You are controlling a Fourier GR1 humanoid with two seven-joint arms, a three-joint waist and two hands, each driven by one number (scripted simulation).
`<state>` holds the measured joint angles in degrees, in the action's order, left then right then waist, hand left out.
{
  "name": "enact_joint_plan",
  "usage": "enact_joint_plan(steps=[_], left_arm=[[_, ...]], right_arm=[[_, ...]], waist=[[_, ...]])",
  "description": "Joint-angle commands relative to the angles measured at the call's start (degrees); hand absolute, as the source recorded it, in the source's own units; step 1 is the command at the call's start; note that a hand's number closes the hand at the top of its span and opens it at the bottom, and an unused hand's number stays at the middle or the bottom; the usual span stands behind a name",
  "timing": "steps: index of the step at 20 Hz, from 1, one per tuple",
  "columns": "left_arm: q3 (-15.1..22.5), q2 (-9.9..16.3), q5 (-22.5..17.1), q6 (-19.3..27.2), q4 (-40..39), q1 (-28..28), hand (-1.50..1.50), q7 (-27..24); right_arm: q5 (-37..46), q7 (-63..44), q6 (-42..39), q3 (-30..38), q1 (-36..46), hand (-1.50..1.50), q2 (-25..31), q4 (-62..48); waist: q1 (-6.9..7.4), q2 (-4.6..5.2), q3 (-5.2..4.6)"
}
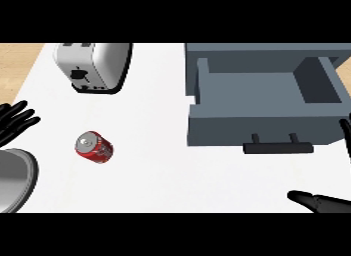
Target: Pick up the can, place it into the drawer and close the drawer
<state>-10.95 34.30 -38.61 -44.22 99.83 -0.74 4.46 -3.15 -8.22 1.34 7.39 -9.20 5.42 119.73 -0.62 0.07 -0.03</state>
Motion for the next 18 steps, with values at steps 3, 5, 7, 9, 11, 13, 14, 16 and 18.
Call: enact_joint_plan(steps=[3,5,7,9,11,13,14,16,18], left_arm=[[-4.15,4.64,-3.28,-9.06,-14.15,-6.97,-1.5,-0.17],[-4.4,3.62,-5.81,-8.62,-8.19,-1.94,-1.5,1.76],[-6.13,5.81,-7.78,-9.99,-7.64,-1.43,-1.5,2.37],[-6.51,6.8,-10.14,-9.47,-11.86,-2.5,-1.5,2.78],[-3.59,7.31,-13.84,-3.2,-7.27,-2.27,-1.5,7.43],[-4.27,7.79,-14.83,-5.74,-10.77,-2.02,-1.5,7.36],[-3.86,8.8,-18.3,-4.49,-8.15,0.07,-1.5,8.98],[-1.57,8.03,-21.31,-3.2,-10.84,-0.95,-1.5,10.52],[-0.11,9.21,-22.39,-0.7,-11.83,-3.19,-1.5,13.44]], right_arm=[[-3.73,4.65,-3.68,2.95,-6.32,-1.5,-0.65,0.08],[-8.72,1.1,-6.13,8.36,-6.1,-1.5,2.85,1.96],[-6.65,0.92,-4.96,6.54,-8.33,-1.5,0.71,4.6],[-10.85,3.65,-8.09,10.31,-7.78,-1.5,2.96,0.65],[-7.66,4.26,-8.29,7.4,-10.69,-1.5,1.21,2.46],[-13.34,4.85,-11.0,11.9,-9.64,-1.5,3.59,-0.03],[-12.12,5.1,-10.97,10.69,-13.7,-1.5,1.87,4.99],[-12.0,5.42,-11.18,10.71,-13.61,-1.5,1.55,4.1],[-13.82,5.17,-12.0,13.34,-10.18,-1.5,4.14,-0.1]], waist=[[-0.26,-0.01,0.04],[0.27,-0.12,0.04],[0.34,-0.15,0.04],[0.1,-0.08,0.06],[0.18,-0.15,0.1],[0.0,-0.1,0.08],[-0.02,-0.25,0.09],[-0.3,-0.11,0.07],[-0.32,0.07,0.09]])
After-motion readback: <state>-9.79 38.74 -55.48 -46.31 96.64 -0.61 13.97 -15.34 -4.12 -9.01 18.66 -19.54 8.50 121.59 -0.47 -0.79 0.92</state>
